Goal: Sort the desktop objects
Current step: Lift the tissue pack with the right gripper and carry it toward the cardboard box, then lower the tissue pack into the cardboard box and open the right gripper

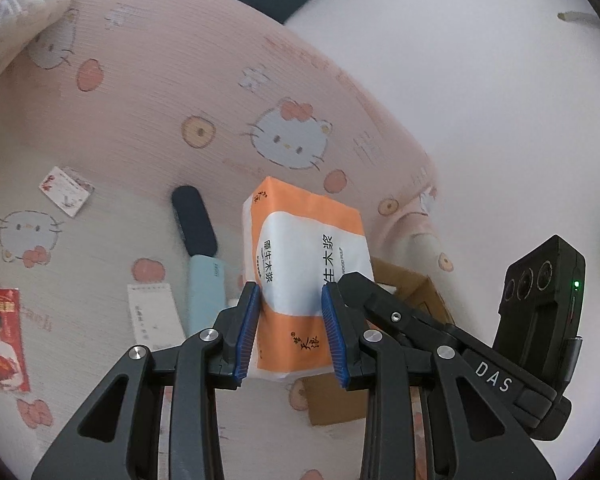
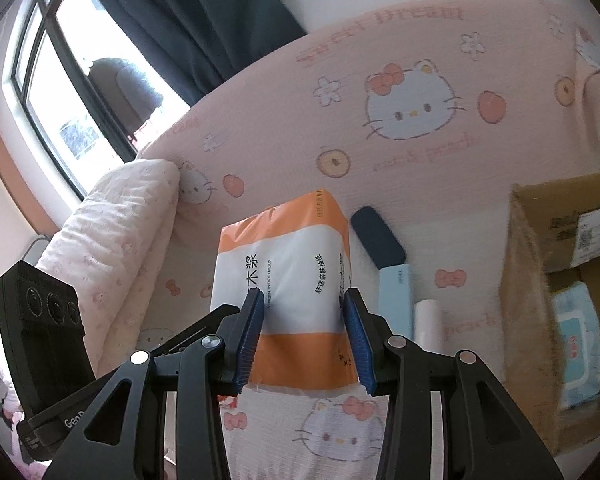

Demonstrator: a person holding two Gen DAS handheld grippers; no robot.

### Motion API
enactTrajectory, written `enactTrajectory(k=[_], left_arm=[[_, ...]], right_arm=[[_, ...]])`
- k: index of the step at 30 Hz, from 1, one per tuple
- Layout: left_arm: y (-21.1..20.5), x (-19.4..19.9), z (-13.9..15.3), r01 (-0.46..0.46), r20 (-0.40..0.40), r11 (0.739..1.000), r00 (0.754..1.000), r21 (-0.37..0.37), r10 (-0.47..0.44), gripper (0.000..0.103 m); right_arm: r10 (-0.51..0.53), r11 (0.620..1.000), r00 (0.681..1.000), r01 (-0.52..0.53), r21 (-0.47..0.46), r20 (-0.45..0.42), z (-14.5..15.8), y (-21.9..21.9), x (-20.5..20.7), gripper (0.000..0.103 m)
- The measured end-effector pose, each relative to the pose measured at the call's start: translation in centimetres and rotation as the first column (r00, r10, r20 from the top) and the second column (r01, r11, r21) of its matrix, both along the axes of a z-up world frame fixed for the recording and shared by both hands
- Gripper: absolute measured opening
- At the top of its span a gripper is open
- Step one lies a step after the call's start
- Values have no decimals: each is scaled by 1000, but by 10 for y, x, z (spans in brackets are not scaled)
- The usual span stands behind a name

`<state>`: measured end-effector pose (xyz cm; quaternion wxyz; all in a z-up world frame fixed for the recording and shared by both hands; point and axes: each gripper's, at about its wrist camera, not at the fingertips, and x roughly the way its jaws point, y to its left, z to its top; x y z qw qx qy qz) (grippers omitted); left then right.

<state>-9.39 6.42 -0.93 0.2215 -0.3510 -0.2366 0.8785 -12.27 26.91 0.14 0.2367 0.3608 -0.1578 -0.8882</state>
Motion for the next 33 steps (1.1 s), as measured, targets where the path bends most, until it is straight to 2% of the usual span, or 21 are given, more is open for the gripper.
enactTrajectory(k=[11,20,26,33], left_arm=[[108,-3,1,144,5,989,990,-17,-144,35],[200,-19,1,259,37,964,966,-53,-257,35],[242,-23,-14,293,103,952,953,-85,-284,35],[259,-33,-37,294,214,947,941,-131,-262,35]], right_arm=[[-108,994,994,107,26,20,6,101,7,39],[-158,987,984,155,48,79,4,192,-3,39],[-162,987,974,156,49,160,-15,236,-17,39],[-111,994,948,99,56,297,-45,252,-38,39]])
